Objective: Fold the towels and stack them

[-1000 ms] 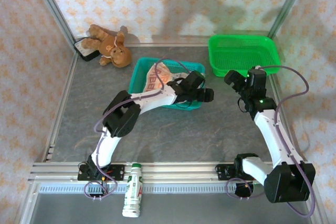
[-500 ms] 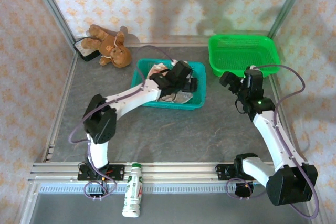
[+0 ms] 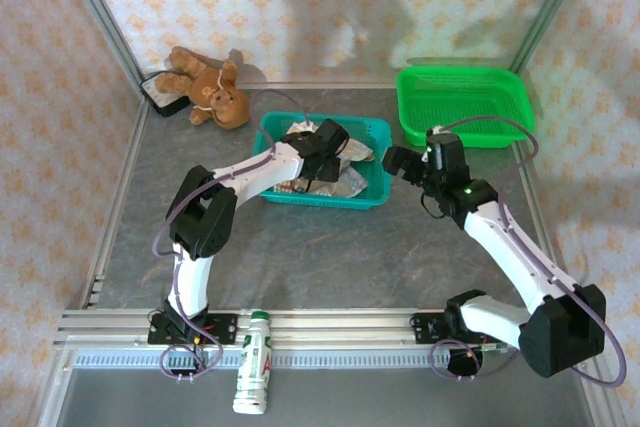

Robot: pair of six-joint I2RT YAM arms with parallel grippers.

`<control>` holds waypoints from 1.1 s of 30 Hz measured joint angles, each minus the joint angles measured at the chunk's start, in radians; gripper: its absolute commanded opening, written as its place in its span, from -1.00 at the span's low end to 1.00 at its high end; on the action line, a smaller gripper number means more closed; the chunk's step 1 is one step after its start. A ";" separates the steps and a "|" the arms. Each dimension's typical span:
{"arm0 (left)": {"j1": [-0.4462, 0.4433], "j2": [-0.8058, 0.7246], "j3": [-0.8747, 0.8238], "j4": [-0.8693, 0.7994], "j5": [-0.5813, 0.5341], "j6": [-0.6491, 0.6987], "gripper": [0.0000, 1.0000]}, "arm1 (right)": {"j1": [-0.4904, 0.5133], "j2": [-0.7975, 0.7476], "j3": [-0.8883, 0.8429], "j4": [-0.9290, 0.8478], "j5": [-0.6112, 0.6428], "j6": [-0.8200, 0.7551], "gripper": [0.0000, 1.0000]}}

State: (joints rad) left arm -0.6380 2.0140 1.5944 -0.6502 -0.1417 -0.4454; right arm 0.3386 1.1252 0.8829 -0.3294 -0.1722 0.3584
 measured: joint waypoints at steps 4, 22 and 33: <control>0.006 0.034 0.018 0.003 0.011 0.012 0.18 | 0.028 0.038 0.011 -0.001 0.008 0.007 0.99; 0.202 0.413 0.526 -0.047 0.010 0.003 0.03 | 0.056 0.125 0.109 -0.042 0.031 0.003 0.99; 0.306 0.537 0.773 -0.091 0.033 0.105 0.27 | 0.056 0.184 0.144 -0.064 0.031 -0.004 0.99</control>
State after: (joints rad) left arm -0.3325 2.5507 2.3672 -0.7410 -0.1085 -0.3405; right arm 0.3943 1.3090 1.0271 -0.3935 -0.1417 0.3542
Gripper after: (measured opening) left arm 0.644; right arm 0.993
